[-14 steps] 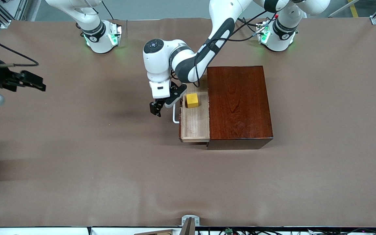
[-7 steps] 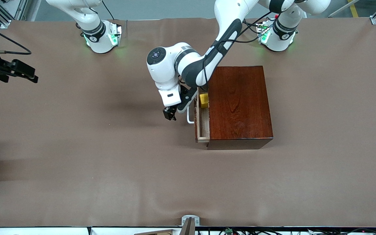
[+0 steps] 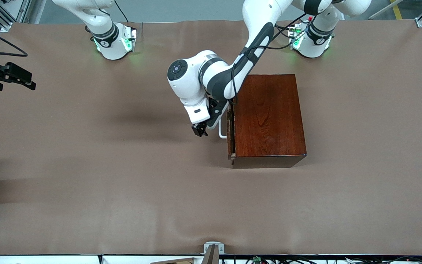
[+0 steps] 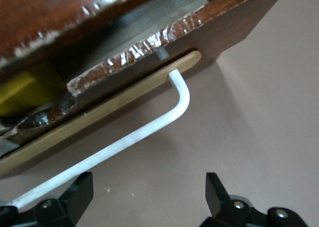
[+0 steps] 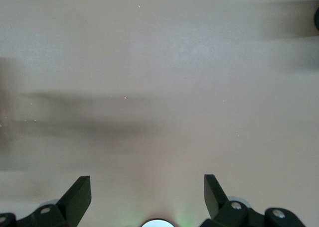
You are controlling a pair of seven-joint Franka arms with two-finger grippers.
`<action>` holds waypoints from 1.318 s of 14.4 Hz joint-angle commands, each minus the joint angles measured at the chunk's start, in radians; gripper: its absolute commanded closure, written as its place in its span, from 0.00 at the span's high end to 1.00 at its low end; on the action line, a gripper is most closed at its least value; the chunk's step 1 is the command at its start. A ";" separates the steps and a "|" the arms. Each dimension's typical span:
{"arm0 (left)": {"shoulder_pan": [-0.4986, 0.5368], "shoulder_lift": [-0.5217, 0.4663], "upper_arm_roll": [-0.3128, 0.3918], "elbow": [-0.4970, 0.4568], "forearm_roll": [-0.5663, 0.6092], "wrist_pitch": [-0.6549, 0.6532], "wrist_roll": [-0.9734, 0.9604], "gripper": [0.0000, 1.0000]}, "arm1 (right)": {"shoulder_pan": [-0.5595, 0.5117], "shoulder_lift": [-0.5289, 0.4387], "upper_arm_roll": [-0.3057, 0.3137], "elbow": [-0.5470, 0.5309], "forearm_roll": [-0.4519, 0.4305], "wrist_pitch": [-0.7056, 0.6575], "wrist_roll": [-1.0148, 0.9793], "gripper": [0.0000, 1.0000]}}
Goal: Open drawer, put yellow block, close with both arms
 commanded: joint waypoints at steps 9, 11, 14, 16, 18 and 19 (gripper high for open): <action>0.001 -0.022 0.030 -0.016 0.027 -0.057 -0.008 1.00 | 0.008 -0.020 0.016 0.013 -0.016 0.001 -0.012 1.00; -0.001 -0.019 0.030 -0.016 0.026 -0.056 -0.010 1.00 | 0.007 -0.018 0.015 0.015 -0.014 0.007 -0.012 1.00; -0.001 -0.024 0.022 -0.008 0.023 -0.013 0.019 1.00 | 0.025 -0.020 0.018 0.015 -0.013 0.007 -0.011 1.00; -0.005 -0.036 0.019 -0.005 0.023 0.066 0.106 1.00 | 0.042 -0.020 0.018 0.015 -0.011 0.007 -0.011 1.00; -0.002 -0.096 0.023 -0.007 0.023 0.071 0.161 1.00 | 0.062 -0.020 0.018 0.016 -0.016 0.007 -0.011 1.00; 0.001 -0.148 0.027 -0.011 0.023 0.070 0.221 1.00 | 0.062 -0.020 0.018 0.015 -0.016 0.004 -0.011 1.00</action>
